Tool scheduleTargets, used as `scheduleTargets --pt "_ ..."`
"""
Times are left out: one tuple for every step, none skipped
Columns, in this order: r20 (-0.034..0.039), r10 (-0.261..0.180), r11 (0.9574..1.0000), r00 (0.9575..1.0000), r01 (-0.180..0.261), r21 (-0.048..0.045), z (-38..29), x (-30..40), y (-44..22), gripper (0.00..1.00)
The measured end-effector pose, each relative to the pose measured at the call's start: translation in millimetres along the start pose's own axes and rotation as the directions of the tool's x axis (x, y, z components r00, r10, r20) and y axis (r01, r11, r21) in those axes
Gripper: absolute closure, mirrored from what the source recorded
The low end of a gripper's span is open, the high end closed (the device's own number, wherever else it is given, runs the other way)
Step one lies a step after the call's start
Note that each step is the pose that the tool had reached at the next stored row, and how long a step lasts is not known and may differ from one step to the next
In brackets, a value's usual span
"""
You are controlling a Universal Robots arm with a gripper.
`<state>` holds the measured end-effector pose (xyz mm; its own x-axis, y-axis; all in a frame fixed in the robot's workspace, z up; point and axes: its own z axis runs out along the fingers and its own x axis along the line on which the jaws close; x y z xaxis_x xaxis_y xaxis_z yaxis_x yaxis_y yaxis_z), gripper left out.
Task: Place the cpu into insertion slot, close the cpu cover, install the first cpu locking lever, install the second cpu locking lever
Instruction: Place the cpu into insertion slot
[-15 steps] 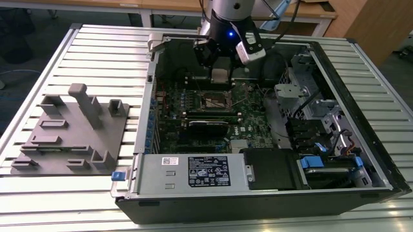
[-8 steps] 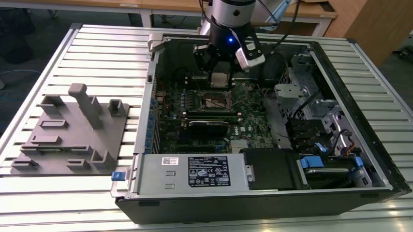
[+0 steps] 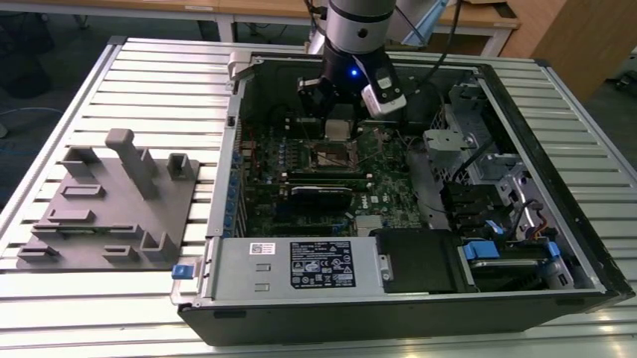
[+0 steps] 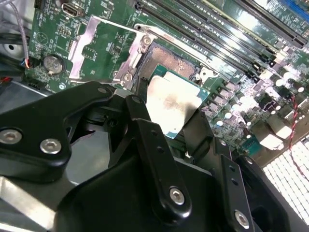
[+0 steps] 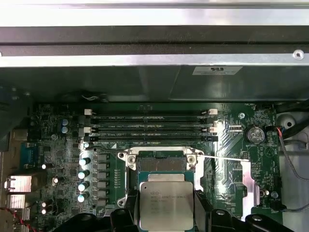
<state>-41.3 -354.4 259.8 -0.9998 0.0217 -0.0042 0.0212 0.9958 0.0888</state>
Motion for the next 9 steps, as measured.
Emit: scheduleTargets --pt "-0.0001 0.000 1.0000 1.0000 0.000 0.0001 0.0 0.0 0.0 0.46" --pt "-0.0001 0.000 1.0000 1.0000 0.000 0.0002 0.0 0.0 0.0 0.46" --pt "0.0000 0.000 1.0000 1.0000 0.000 0.0001 0.1 0.0 0.0 0.46" --pt "0.0001 0.000 1.0000 1.0000 0.000 -0.0001 0.2 0.0 0.0 0.46" --pt "0.0001 0.000 1.0000 1.0000 0.000 -0.0001 0.1 0.0 0.0 0.46" --pt "0.0000 0.000 1.0000 1.0000 0.000 -0.0001 0.2 0.0 0.0 0.46" --pt "0.0001 0.000 1.0000 1.0000 0.000 -0.0001 0.2 0.0 0.0 0.46" --pt "0.0002 0.000 1.0000 1.0000 0.000 -0.0004 0.4 0.0 0.3 0.46" --pt "0.0002 0.000 1.0000 1.0000 0.000 -0.0003 0.5 0.0 0.6 0.46"
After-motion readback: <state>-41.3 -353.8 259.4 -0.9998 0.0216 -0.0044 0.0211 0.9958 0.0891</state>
